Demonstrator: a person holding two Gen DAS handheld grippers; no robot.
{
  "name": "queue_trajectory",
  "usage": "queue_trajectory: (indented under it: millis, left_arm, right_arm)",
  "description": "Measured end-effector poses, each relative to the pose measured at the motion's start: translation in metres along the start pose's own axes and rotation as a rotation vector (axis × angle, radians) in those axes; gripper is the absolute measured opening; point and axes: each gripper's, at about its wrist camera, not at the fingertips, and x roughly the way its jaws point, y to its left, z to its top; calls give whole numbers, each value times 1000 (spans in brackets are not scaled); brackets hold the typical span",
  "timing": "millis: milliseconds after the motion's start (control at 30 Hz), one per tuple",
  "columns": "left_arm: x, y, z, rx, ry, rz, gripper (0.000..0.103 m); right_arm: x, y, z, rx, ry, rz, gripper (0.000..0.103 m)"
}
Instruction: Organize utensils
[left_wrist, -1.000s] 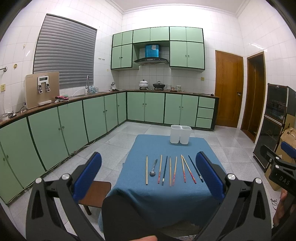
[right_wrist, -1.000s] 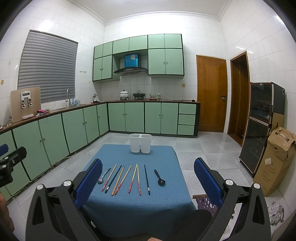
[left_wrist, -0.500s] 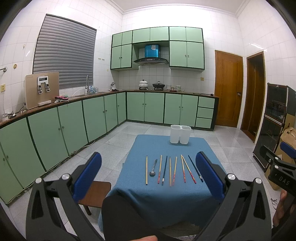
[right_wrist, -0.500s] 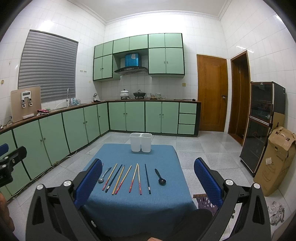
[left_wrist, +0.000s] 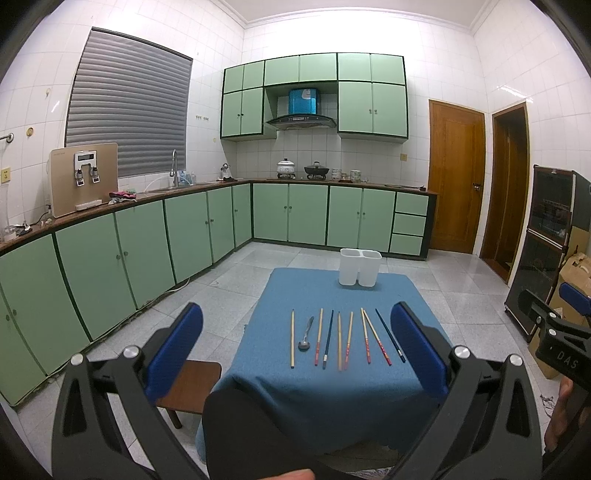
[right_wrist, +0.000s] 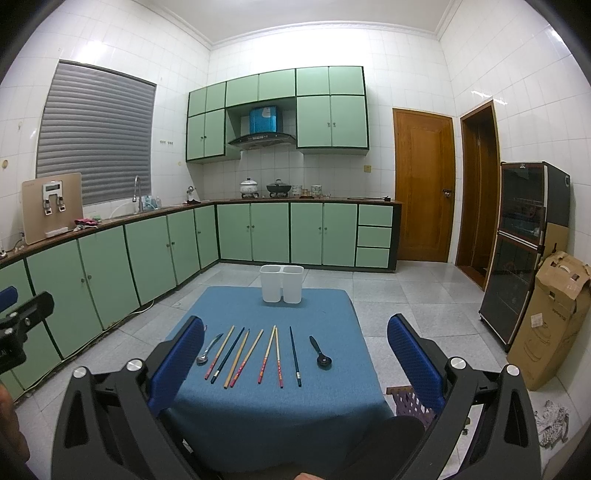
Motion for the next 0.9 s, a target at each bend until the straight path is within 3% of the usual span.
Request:
queue_trajectory:
  millis: [767, 900]
  left_arm:
    - [21, -1, -5, -2, 43, 9, 98]
    - [40, 4, -10, -34, 79, -47, 98]
  right_arm:
    - [13, -3, -5, -13, 46, 39, 97]
    - [27, -2, -11, -44, 26, -9, 97]
